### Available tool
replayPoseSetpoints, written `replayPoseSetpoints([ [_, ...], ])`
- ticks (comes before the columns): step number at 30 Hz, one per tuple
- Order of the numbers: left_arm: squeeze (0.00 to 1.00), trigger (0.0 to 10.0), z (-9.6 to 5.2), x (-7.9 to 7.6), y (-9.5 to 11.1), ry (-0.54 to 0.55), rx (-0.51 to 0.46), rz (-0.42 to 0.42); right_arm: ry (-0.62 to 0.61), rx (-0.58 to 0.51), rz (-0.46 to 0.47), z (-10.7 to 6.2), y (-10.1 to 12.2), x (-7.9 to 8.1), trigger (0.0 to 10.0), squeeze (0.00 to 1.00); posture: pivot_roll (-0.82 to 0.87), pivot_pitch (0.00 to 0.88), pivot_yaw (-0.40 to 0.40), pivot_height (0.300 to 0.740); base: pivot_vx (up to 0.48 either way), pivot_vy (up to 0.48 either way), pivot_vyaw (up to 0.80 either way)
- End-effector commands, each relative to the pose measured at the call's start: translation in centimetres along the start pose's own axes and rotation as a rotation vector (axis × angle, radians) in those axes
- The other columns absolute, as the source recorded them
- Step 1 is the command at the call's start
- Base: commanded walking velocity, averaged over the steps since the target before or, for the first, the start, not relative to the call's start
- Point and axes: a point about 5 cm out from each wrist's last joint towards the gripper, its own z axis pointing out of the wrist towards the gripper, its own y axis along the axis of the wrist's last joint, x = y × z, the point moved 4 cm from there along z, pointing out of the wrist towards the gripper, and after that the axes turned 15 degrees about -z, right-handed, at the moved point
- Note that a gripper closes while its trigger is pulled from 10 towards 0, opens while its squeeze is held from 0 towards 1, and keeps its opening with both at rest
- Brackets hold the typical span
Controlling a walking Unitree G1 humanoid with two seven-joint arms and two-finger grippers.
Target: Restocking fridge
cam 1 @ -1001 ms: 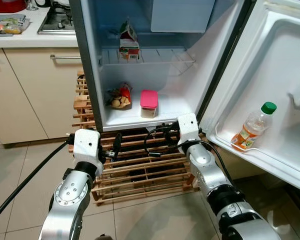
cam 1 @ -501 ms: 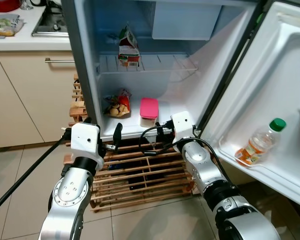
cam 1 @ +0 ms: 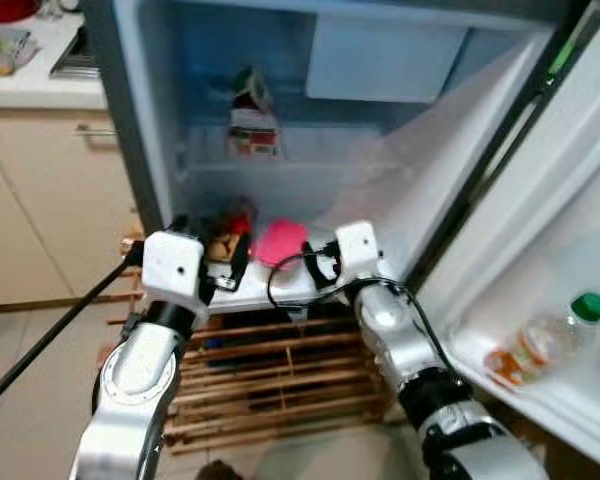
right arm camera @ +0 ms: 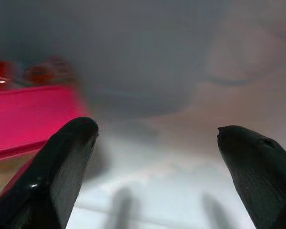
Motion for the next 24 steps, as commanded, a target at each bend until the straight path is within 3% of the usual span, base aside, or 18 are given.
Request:
replayPoseSetpoints([
  [1,0.00,10.0,0.0,-0.8,0.7,-0.037,-0.016,-0.022,-0.033,0.067,0.021,-0.8,-1.4,-0.4,10.0,0.00,0.04,0.000,-0.089,0.740,0.000,0.000,0.00],
  [8,0.00,10.0,-0.3,-0.7,1.0,-0.054,-0.015,-0.011,-0.085,0.099,0.025,-2.0,-1.5,-1.0,10.0,0.00,0.05,0.000,-0.093,0.740,0.000,0.000,0.00],
  [10,0.00,10.0,-0.5,-0.3,1.1,-0.044,-0.011,-0.005,-0.089,0.094,-0.012,-3.3,-1.4,-1.7,10.0,0.00,0.05,0.000,-0.092,0.740,0.000,0.000,0.00],
  [12,0.00,10.0,-0.6,-0.3,1.0,-0.046,-0.003,-0.007,-0.037,0.088,0.011,-3.7,-1.3,-1.3,10.0,0.00,0.04,0.000,-0.088,0.740,0.000,0.000,0.00],
  [16,0.00,10.0,-0.6,-0.6,0.7,-0.063,0.010,-0.011,0.195,0.064,0.098,-3.7,-0.1,2.5,10.0,0.00,0.04,0.000,-0.084,0.740,0.000,0.000,0.00],
  [19,0.00,10.0,-0.6,-0.7,0.6,-0.068,0.012,-0.012,0.281,0.070,0.147,-3.9,0.4,3.7,10.0,0.00,0.04,0.000,-0.088,0.740,0.000,0.000,0.00],
  [24,0.00,10.0,-0.7,-0.8,0.8,-0.086,0.014,-0.035,0.392,0.182,0.129,-5.2,-1.2,3.8,10.0,0.00,0.04,0.000,-0.088,0.740,0.000,0.000,0.00],
])
